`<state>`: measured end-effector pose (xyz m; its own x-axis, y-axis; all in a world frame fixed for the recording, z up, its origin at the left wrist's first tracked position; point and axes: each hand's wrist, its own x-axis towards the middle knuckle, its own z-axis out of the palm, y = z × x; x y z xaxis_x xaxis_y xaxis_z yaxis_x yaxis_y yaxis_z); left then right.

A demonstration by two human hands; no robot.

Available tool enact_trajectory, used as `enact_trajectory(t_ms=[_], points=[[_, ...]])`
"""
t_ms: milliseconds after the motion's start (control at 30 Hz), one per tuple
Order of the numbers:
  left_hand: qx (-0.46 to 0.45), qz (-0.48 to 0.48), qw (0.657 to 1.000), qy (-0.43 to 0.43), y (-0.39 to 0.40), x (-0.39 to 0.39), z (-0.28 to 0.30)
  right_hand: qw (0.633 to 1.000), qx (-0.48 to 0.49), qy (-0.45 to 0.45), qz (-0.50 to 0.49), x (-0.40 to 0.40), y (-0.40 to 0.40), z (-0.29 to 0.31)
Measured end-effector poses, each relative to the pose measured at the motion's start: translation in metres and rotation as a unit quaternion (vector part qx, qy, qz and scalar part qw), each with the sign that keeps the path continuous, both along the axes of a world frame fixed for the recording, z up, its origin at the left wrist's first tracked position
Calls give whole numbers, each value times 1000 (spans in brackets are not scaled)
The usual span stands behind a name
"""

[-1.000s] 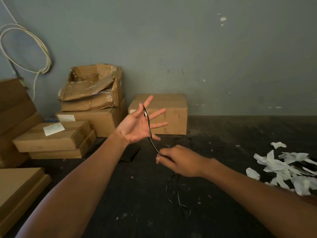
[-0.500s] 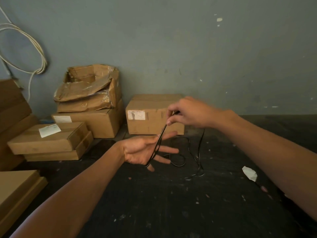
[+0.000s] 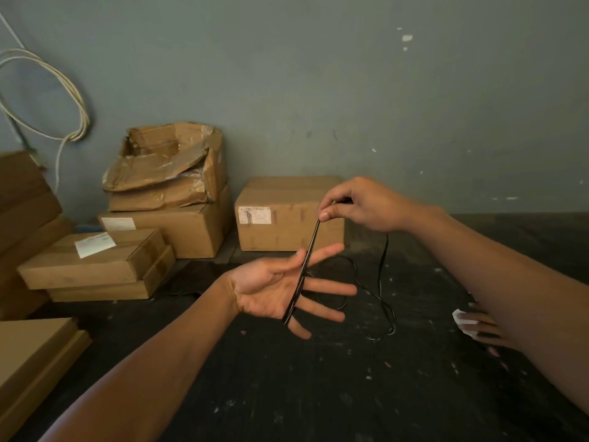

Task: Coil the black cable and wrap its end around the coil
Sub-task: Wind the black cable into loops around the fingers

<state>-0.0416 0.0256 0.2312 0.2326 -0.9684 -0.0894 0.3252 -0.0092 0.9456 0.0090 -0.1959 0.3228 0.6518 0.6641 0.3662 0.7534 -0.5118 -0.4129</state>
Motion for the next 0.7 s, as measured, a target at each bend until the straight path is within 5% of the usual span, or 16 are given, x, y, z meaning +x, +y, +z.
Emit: enact_trajectory(t_ms=[233, 433, 567, 700], points=[[-43, -31, 999, -10, -14, -6, 16, 990, 85, 112, 2, 0, -7, -46], [-119, 41, 992, -12, -18, 2, 39, 977, 130, 163, 45, -26, 12, -126], [-138, 116, 984, -3, -8, 16, 46, 973, 70, 218, 12, -43, 35, -153], [-141, 181, 973, -9, 2, 28, 41, 985, -10, 170, 16, -54, 44, -144]])
